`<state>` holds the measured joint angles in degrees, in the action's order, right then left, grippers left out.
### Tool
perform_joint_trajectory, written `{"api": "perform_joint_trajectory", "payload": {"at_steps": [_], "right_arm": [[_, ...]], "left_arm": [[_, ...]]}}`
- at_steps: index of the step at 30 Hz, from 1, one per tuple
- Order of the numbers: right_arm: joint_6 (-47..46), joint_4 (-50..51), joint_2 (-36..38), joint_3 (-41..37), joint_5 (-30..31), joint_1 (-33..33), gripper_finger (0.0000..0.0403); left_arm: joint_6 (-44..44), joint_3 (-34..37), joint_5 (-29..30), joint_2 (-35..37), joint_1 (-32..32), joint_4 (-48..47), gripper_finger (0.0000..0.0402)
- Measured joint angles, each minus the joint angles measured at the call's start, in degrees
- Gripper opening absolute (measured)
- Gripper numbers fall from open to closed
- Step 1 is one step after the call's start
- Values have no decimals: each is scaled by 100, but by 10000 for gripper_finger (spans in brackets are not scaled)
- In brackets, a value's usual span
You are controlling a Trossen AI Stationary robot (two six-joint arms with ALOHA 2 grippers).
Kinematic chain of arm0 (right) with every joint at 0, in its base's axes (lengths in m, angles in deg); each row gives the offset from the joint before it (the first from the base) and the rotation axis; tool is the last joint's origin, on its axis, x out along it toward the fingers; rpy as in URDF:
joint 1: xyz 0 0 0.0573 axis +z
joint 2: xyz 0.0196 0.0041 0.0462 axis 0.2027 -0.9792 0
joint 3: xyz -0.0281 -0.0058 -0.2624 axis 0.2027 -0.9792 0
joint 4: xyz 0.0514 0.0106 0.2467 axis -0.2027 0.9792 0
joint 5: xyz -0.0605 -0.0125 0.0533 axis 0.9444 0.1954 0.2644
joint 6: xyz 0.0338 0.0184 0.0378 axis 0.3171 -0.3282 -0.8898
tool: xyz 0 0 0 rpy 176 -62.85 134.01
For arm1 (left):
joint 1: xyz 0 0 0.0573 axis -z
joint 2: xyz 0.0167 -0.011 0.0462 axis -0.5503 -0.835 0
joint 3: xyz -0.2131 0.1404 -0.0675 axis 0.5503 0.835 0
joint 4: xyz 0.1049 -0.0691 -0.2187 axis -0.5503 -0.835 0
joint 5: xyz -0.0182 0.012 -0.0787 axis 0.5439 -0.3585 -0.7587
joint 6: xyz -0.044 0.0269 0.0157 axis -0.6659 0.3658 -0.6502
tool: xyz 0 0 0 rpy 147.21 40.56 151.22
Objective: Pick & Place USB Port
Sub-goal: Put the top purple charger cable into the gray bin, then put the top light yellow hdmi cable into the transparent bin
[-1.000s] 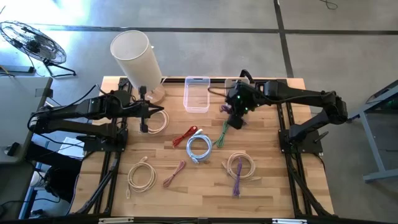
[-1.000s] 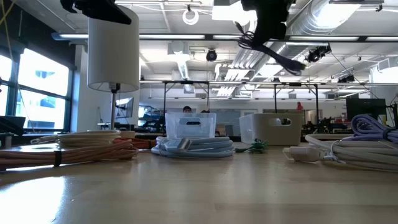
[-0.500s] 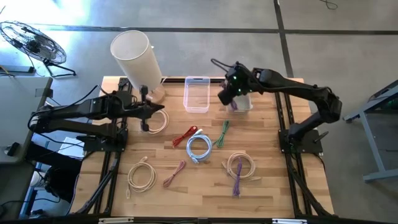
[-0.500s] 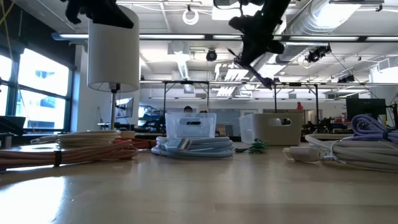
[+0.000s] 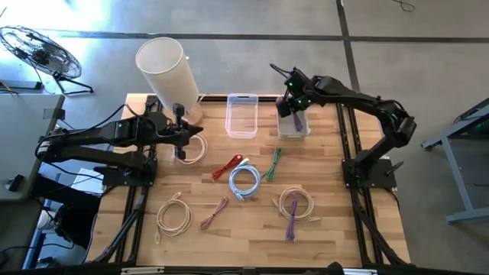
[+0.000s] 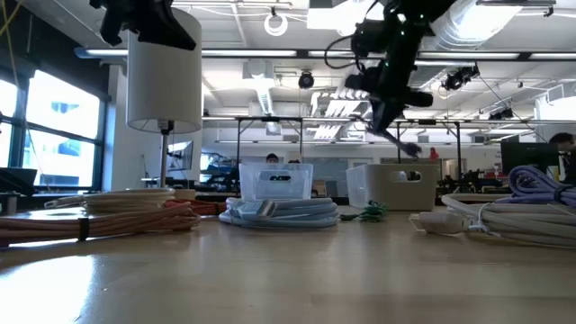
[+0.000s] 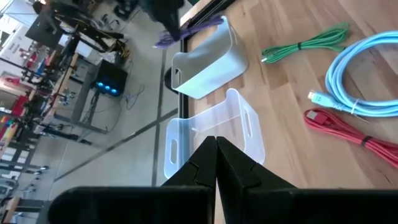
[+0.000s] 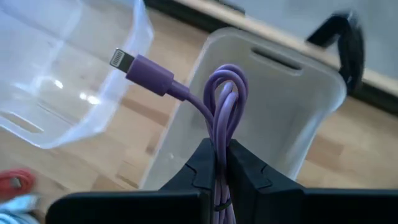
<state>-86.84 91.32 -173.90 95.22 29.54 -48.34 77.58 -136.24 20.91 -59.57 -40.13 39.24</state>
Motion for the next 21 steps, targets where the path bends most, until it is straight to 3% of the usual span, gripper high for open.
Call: {"api": "perform_joint_trajectory", "payload": {"at_steps": [8,14,21], "right_arm": [[262,-735,0,-694,-4,-13,37],[433,-1080,0,-798,67,-13,101],[511,-1148,13,-798,728,-15,172]], "left_arm": [[-1,1,30,0,0,-31,1],[-1,1,35,0,0,-33,1],[4,1,125,0,0,-92,1]]}}
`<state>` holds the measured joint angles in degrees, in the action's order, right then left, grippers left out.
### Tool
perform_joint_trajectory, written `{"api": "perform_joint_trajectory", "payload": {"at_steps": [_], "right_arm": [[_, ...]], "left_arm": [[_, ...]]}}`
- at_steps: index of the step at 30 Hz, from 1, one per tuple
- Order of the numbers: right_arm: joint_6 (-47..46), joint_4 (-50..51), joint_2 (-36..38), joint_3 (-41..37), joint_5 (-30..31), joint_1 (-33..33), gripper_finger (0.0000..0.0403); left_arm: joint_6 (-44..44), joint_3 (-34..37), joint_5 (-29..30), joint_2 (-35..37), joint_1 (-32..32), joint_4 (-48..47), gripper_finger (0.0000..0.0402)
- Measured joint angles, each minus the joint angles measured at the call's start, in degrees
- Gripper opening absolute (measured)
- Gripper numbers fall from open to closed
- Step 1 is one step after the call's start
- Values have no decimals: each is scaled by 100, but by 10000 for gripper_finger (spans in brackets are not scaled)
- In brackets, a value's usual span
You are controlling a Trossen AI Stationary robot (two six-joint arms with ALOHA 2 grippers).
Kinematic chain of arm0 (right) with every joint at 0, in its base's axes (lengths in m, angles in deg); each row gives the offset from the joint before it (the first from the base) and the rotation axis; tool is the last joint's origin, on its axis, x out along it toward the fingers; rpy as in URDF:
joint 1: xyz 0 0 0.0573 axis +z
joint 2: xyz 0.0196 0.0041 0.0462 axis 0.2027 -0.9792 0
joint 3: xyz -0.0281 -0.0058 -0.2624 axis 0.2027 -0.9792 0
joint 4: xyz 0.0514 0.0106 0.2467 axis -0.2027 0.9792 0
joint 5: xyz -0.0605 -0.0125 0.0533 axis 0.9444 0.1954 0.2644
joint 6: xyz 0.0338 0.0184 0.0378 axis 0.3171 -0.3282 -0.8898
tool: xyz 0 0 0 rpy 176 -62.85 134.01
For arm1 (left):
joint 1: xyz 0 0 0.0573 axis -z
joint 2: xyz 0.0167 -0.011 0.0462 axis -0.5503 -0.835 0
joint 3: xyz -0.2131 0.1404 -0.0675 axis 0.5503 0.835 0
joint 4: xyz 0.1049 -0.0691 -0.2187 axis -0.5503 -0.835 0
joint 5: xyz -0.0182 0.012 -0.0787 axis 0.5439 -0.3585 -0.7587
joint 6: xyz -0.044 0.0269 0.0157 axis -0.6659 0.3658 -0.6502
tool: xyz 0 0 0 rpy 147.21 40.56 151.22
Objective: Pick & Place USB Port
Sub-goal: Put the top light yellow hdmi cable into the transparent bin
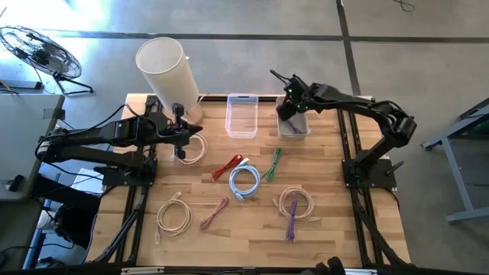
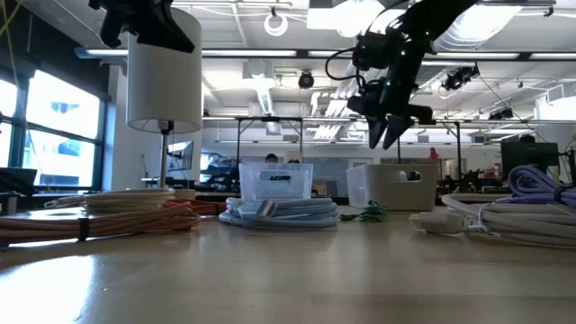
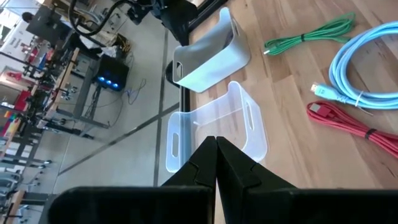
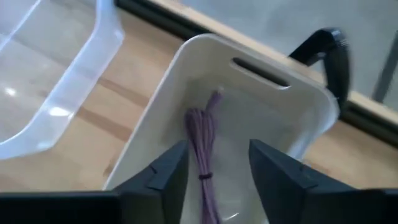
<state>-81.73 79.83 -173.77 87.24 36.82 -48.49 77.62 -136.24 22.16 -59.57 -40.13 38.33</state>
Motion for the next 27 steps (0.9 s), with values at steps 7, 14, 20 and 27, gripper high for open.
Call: {"api": "perform_joint_trajectory", "payload": {"at_steps": [7,14,20,27], "right_arm": [[530,-601,44,74,-889,-2,204],[719,-1536,48,442,-3538,90,198],[944,-1677,53,832,-4958,573,197],[1657,-1580,115,1048,-5154,1206,197]], "left_arm": [[-9,-2,-95,28,0,-13,1],[-210,-62,-195,46,-2,-151,1],[-473,-429,-357,46,0,-1343,1],[-1239,-986,-426,45,0,-2784,1]]}}
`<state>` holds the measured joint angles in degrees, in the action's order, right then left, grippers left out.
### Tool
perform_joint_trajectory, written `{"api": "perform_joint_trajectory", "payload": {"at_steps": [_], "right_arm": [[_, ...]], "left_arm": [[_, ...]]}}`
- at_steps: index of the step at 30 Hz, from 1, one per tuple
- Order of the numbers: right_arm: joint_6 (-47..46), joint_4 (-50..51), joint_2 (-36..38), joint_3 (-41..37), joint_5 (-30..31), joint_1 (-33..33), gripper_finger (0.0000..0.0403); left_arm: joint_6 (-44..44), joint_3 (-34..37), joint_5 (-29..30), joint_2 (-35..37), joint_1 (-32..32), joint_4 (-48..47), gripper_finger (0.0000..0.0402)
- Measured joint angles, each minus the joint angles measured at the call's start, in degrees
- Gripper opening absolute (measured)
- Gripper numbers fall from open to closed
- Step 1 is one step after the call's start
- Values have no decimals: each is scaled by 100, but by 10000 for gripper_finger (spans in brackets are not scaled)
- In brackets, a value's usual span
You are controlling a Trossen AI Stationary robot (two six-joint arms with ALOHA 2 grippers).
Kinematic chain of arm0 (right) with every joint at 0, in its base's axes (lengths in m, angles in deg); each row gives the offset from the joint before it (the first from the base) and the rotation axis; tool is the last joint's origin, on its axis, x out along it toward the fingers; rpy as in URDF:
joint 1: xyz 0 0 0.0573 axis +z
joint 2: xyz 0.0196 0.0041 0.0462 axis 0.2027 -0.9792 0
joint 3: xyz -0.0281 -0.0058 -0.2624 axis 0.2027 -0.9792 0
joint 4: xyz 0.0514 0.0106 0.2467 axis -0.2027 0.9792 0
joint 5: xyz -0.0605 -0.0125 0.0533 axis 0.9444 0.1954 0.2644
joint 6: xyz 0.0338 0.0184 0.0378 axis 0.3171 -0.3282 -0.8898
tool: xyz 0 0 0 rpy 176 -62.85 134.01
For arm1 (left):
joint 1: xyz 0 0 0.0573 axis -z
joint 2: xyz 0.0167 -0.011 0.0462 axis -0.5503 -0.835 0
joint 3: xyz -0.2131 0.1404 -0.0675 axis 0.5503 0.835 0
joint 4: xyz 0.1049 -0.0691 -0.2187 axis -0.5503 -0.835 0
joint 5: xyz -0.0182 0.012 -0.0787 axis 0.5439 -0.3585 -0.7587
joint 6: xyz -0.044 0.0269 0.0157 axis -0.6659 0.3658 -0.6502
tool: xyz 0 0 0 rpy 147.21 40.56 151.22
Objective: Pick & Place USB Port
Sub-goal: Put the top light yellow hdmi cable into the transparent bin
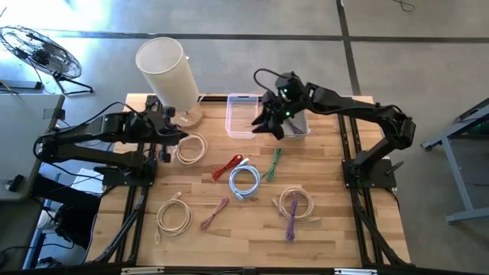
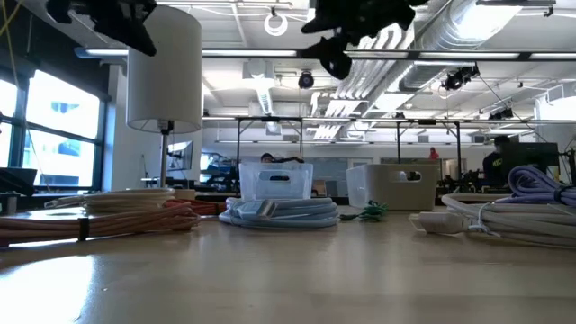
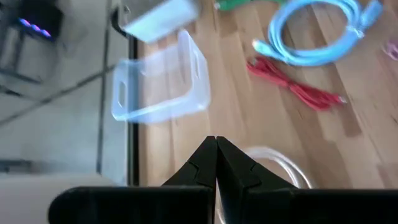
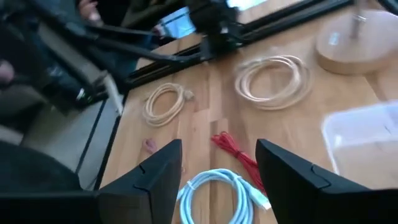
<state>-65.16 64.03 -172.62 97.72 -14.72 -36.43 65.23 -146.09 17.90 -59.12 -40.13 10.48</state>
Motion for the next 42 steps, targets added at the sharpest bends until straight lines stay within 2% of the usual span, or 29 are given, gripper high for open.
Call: {"api": "perform_joint_trajectory", "payload": {"at_steps": [5,8,16,20,24,30,34,37,42], "right_arm": [[169,203,104,102,38,173,197],[242,353,257,104,36,206,197],[819,904,734,104,164,404,197],[1285,1268,1012,104,790,641,197],[1568,1573,1293,104,1662,900,197],[1580,1766,1659,103,2677,1207,197],[1557,1964,1854,71,3274,1415,197],[1423,2193,1938,67,3537,1535,197],[1205,2543,1986,67,3823,1707,197]], "left_arm": [[-791,-123,-16,-13,0,-426,2],[-1278,-123,-303,-38,0,-426,16],[-1870,-113,-799,-454,0,-682,119],[-2110,-109,-805,-876,2,-882,165],[-2047,-107,-804,-1404,2,-1067,188],[-2044,-105,-693,-2273,0,-1131,193],[-1784,-103,-1259,-2853,1,-1109,194],[-1637,-103,-1328,-3227,27,-1107,194],[-1763,-101,-836,-3700,38,-1089,194]]}}
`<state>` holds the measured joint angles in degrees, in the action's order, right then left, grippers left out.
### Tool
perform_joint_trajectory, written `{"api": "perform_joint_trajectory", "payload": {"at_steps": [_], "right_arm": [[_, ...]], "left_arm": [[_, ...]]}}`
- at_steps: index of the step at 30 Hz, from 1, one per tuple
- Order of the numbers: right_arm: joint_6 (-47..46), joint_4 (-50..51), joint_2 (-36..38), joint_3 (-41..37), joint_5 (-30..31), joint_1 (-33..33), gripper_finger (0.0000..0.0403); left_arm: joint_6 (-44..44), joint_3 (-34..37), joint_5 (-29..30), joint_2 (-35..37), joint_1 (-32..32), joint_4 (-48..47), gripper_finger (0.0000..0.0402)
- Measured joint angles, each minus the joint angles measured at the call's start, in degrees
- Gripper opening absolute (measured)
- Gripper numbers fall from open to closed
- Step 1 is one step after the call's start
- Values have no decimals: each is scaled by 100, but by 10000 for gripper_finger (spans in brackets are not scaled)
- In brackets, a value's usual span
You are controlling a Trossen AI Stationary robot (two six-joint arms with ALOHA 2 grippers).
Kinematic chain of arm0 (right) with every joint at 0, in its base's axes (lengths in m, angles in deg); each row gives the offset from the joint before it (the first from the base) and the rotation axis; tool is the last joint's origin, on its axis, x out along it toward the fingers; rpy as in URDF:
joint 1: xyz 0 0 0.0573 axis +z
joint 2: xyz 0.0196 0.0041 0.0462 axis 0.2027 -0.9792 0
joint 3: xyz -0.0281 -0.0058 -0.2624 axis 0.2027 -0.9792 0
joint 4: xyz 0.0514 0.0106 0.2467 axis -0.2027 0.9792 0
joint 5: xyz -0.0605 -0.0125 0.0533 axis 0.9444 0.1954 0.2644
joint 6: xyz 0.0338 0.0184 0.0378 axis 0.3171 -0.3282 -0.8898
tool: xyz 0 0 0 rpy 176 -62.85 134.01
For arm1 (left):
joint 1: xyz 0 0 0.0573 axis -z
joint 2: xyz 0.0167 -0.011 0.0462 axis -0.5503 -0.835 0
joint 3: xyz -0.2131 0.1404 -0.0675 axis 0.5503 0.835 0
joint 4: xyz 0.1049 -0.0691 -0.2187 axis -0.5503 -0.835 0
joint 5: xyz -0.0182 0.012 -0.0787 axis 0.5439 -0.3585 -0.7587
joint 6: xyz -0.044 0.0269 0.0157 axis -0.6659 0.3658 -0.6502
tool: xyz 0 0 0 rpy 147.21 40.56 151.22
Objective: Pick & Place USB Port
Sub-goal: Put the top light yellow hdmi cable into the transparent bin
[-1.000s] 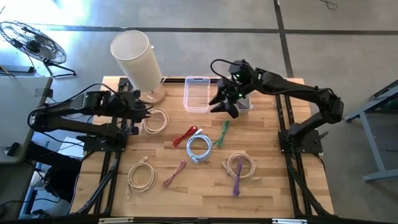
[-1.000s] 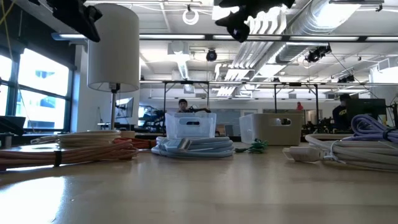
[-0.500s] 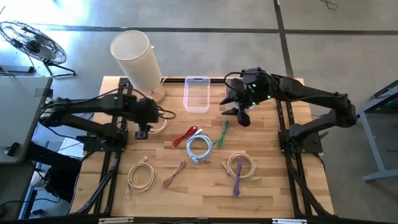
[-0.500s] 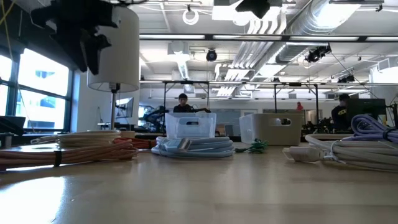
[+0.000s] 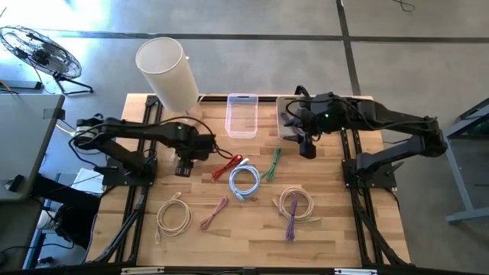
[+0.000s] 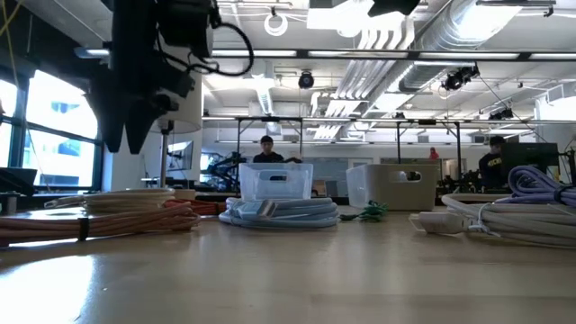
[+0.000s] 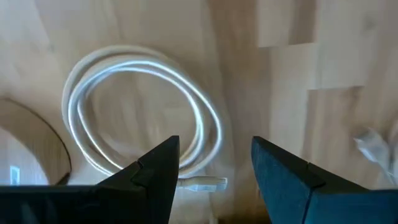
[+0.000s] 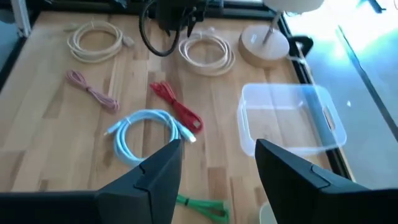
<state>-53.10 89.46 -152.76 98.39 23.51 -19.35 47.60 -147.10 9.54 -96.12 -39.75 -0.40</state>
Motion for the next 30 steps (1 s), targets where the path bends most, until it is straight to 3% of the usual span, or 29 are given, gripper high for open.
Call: {"api": "perform_joint_trajectory", "payload": {"at_steps": [14,30], "right_arm": [[-267,488,0,-2,228,306,197],[-270,591,0,-2,247,549,197]], "left_arm": [[-383,0,92,-595,-1,597,194],[-1420,0,210,-645,-7,599,194]]}}
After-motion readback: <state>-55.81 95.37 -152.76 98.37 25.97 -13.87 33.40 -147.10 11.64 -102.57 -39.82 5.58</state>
